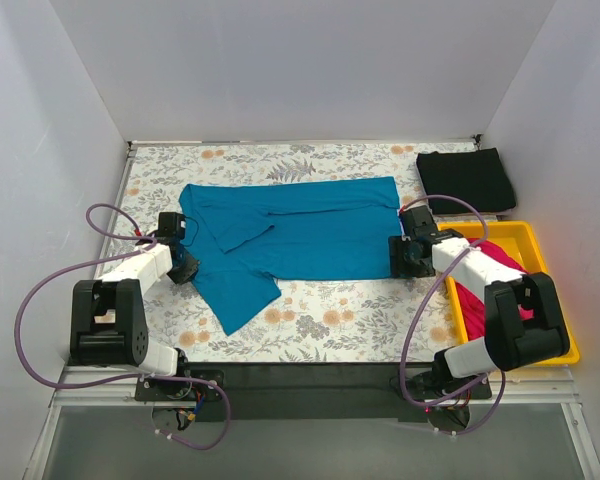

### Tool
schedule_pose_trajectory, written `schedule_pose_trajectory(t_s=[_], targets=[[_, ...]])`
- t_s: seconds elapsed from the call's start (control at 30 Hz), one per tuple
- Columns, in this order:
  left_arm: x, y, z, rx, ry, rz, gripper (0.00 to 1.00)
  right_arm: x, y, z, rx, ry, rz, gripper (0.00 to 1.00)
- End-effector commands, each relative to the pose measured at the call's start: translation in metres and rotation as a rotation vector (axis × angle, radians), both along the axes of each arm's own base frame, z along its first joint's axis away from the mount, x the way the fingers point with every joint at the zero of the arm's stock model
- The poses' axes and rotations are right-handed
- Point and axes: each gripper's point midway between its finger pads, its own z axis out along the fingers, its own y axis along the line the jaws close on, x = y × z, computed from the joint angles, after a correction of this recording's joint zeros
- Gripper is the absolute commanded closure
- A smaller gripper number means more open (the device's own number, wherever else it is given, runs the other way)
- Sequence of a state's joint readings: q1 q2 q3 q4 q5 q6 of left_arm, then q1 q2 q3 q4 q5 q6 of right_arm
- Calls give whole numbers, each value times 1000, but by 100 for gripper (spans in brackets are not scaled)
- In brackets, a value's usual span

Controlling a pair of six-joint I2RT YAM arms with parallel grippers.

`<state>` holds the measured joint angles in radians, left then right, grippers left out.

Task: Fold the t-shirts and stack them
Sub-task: Fold the tshirt

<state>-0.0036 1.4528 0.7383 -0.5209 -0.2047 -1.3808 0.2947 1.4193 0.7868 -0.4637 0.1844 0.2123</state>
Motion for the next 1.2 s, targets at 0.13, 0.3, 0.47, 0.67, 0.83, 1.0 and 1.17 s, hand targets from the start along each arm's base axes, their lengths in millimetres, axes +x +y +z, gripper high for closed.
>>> schedule_pose_trajectory(t_s=[0.13, 0.3, 0.47, 0.67, 0.83, 1.0, 1.17], targets=[[-23, 4, -19, 21, 89, 6, 100, 17, 0, 5, 2, -15, -54, 38], [-23, 3, -19, 20, 89, 2, 100, 23, -5, 2, 1, -10, -83, 40], [-23, 3, -20, 16, 92, 7, 100, 29, -4, -1, 25, -18, -95, 42], [-24, 4, -21, 20, 99, 12, 100, 20, -9, -17, 12, 17, -99, 47], [-26, 4, -20, 23, 103, 22, 100, 7, -11, -32, 11, 65, -94, 58], [-33, 4, -15, 18, 110, 41, 100, -3, -14, -31, 8, 71, -83, 89], [-41, -1, -1, -17, 89, 55, 100, -5, -19, -15, -10, 48, -83, 99]])
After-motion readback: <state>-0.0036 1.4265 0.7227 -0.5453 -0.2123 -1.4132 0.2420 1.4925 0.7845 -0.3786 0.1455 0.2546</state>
